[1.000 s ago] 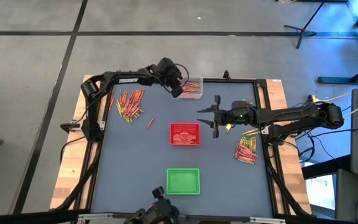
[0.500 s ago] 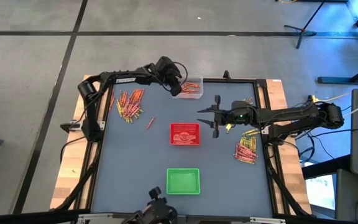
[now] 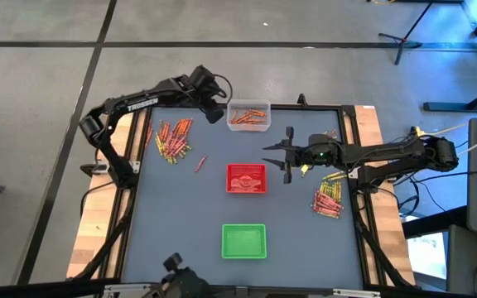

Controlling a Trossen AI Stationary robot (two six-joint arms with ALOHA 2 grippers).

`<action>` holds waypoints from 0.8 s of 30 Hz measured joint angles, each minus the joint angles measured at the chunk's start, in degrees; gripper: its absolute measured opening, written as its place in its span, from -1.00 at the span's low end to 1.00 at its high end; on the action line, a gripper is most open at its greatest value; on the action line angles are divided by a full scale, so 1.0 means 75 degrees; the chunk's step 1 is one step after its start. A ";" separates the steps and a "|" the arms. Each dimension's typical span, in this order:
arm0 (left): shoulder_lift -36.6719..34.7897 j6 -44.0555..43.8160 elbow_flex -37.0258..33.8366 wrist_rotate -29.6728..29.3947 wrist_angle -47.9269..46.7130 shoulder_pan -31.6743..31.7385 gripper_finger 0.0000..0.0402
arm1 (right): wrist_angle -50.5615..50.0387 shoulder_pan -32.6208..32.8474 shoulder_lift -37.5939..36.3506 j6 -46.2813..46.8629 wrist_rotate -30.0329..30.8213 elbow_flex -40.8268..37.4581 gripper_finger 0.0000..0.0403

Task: Sort crayons
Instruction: Put the orange crayon into the transparent bin

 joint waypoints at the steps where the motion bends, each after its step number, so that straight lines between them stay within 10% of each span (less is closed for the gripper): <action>1: -0.0003 -0.0035 0.0000 -0.0045 -0.0242 0.0069 -0.46 | 0.0002 -0.0003 0.0000 0.0003 0.0000 0.0000 -0.25; 24: 0.0196 -0.1571 -0.0991 0.0063 -0.1682 0.1095 -0.46 | -0.0028 0.0000 0.0000 0.0015 0.0000 0.0000 -0.25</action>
